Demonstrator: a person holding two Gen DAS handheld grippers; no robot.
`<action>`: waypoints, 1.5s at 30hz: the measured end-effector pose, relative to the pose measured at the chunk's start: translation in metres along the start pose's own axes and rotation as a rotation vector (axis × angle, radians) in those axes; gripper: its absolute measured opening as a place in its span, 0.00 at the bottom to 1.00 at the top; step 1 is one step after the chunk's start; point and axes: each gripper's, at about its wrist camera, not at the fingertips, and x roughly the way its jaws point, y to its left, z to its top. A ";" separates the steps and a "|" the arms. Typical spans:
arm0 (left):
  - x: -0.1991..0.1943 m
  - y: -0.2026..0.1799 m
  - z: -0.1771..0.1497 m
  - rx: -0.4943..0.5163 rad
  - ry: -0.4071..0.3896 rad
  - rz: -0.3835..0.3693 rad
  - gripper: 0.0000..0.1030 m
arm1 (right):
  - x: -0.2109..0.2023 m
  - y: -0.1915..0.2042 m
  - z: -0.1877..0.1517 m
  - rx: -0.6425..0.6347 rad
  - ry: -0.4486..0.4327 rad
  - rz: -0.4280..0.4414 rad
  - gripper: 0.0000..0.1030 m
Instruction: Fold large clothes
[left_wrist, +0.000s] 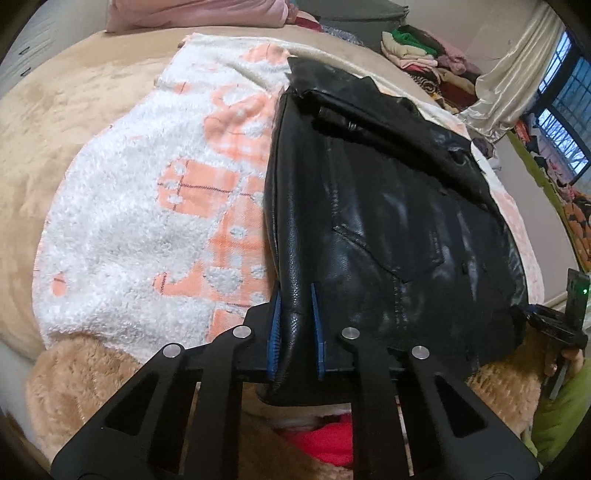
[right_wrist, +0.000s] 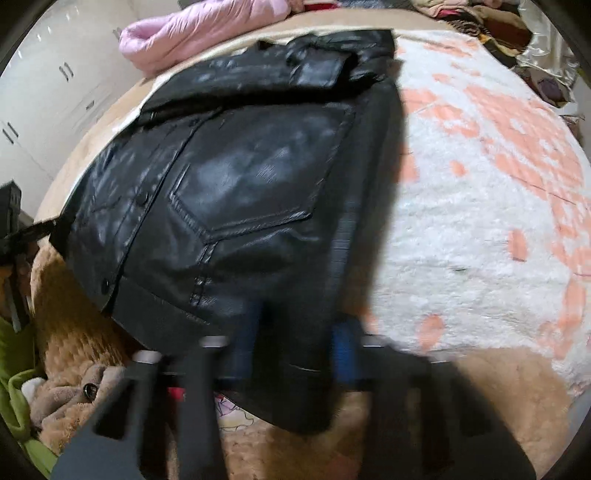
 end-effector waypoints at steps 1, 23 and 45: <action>-0.002 -0.001 0.000 0.001 -0.001 -0.004 0.06 | -0.007 -0.006 -0.001 0.028 -0.025 0.034 0.14; -0.072 -0.033 0.091 0.000 -0.272 -0.197 0.06 | -0.117 -0.052 0.080 0.228 -0.511 0.346 0.09; -0.013 -0.050 0.205 -0.008 -0.347 -0.182 0.08 | -0.055 -0.087 0.182 0.341 -0.574 0.330 0.09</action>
